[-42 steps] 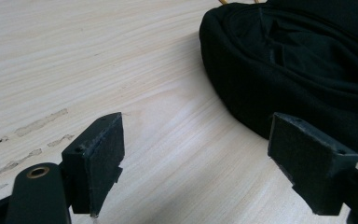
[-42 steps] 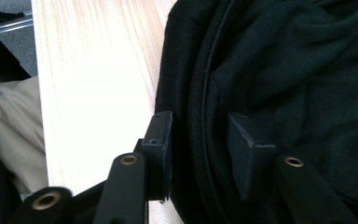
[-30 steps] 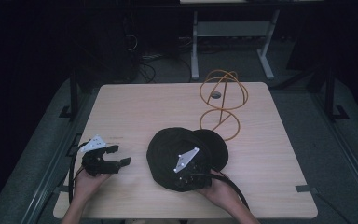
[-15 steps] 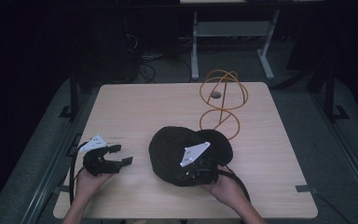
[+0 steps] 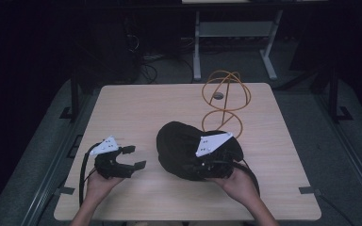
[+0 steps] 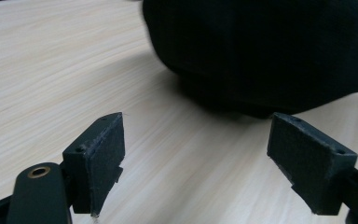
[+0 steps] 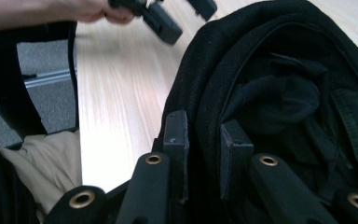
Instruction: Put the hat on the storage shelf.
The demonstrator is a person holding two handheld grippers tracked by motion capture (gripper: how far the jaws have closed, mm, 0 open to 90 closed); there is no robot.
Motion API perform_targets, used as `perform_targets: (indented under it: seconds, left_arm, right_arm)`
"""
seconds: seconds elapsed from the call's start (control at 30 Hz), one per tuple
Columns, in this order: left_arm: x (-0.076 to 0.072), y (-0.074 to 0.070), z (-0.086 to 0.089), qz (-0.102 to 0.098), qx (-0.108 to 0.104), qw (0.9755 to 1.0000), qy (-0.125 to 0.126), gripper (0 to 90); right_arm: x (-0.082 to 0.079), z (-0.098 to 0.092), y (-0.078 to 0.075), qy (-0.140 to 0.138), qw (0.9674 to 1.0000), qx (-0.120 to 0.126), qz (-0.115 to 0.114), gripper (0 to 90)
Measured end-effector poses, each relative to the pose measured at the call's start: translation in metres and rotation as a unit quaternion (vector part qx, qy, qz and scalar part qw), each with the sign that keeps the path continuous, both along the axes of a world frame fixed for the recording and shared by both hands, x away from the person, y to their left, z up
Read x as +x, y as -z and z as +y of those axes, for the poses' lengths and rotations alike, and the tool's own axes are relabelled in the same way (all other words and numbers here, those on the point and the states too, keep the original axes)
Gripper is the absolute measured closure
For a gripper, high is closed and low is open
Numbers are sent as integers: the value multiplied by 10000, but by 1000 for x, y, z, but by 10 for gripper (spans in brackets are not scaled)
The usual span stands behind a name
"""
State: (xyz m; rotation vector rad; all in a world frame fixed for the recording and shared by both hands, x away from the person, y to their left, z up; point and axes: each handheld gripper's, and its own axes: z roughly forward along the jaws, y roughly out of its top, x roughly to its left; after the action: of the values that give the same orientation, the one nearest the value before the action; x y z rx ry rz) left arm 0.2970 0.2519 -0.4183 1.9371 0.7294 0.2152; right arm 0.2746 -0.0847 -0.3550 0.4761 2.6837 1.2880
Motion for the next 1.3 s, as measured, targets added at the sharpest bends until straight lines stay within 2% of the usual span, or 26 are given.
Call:
perform_targets:
  seconds: [0.1,0.2,0.23,0.47,0.53,0.57,0.63,0.67,0.87,0.97,1.0,1.03,1.07,1.1,1.13,1.2,1.27,1.3]
  left_arm:
    - [-1,-2,-10,-43,-28,9998,178,182]
    - [-3,-2,-20,-123,35,9992,391,181]
    - [-3,-1,-24,-120,-31,9987,489,181]
    - [-3,-3,-43,-198,-5,9967,788,171]
    - [-3,-3,-45,-222,28,9964,818,172]
    - [-2,-4,-51,-308,12,9960,843,172]
    - [-2,-5,-53,-335,-31,9958,850,187]
    - [0,-6,-57,-376,-152,9958,823,194]
    - [5,-9,-67,-570,-146,9957,720,216]
    - [4,-10,-69,-773,-207,9941,734,350]
    - [3,-11,-69,-909,-190,9926,777,477]
    - [3,-11,-69,-909,-190,9926,777,529]
    - [1,-11,-69,-991,-178,9918,788,529]
    - [0,-12,-69,-1055,-144,9910,812,594]
    - [-2,-14,-69,-1157,-98,9898,822,702]
    - [-3,-17,-67,-1287,-50,9883,811,780]
    - [-4,-20,-65,-1304,-7,9886,758,805]
    - [-4,-23,-64,-1256,-15,9895,721,841]
  right_arm:
    - [-1,-2,-7,33,10000,71,-57,762]
    - [-2,-4,-13,55,9997,206,-97,763]
    - [-2,-5,-16,61,9996,242,-105,762]
    - [-1,-11,-20,121,9992,368,-102,763]
    - [-1,-11,-21,129,9991,385,-94,762]
    - [-1,-12,-23,132,9990,416,-101,762]
    - [0,-12,-24,128,9989,428,-123,762]
    - [0,-12,-26,134,9987,489,-100,763]
    - [1,-8,-31,26,9982,593,-68,767]
    - [2,-3,-30,-58,9983,572,-13,769]
    - [2,0,-29,-106,9985,536,-25,770]
    - [2,0,-29,-106,9985,536,-25,770]
    - [1,1,-29,-117,9985,538,-30,769]
    - [1,2,-29,-121,9985,531,-31,769]
    - [2,3,-29,-130,9984,551,-4,769]
    - [3,4,-29,-136,9982,582,7,768]
    - [3,4,-29,-134,9980,612,20,767]
    - [3,4,-29,-106,9978,658,38,765]
